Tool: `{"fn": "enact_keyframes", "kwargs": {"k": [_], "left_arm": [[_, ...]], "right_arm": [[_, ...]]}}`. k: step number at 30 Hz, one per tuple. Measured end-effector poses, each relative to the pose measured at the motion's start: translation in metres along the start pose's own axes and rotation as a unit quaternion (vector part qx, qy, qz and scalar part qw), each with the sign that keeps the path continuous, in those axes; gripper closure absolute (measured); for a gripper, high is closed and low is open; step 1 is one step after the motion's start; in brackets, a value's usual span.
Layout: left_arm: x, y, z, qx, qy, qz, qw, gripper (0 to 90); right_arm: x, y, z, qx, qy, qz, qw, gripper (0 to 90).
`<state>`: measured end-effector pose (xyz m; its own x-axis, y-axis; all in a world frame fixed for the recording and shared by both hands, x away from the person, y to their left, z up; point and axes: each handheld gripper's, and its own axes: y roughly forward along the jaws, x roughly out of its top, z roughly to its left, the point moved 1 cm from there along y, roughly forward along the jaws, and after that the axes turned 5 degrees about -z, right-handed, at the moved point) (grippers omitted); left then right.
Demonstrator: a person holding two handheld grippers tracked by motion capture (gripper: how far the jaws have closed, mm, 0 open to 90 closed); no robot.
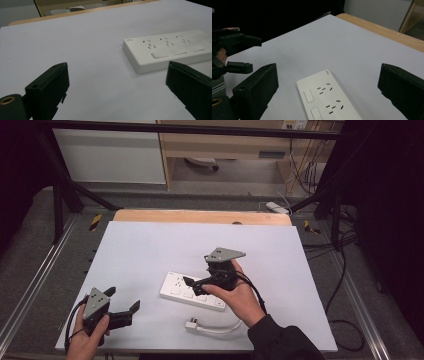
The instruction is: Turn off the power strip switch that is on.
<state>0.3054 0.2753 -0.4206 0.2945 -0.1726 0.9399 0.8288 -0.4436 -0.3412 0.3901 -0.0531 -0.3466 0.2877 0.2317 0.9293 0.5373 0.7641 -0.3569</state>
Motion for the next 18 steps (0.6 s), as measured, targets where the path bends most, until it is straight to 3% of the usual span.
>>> {"fn": "enact_keyframes", "kwargs": {"k": [14, 18], "left_arm": [[0.001, -0.001, 0.000, -0.001, 0.000, -0.005, 1.0000, 4.8], [0.001, -0.001, 0.000, -0.001, 0.001, -0.005, 1.0000, 4.8]], "right_arm": [[0.005, 0.017, 0.006, 0.002, -0.009, 0.008, 0.9999, 10.2], [0.006, 0.021, 0.008, 0.009, -0.009, 0.010, 0.9999, 19.6]]}}
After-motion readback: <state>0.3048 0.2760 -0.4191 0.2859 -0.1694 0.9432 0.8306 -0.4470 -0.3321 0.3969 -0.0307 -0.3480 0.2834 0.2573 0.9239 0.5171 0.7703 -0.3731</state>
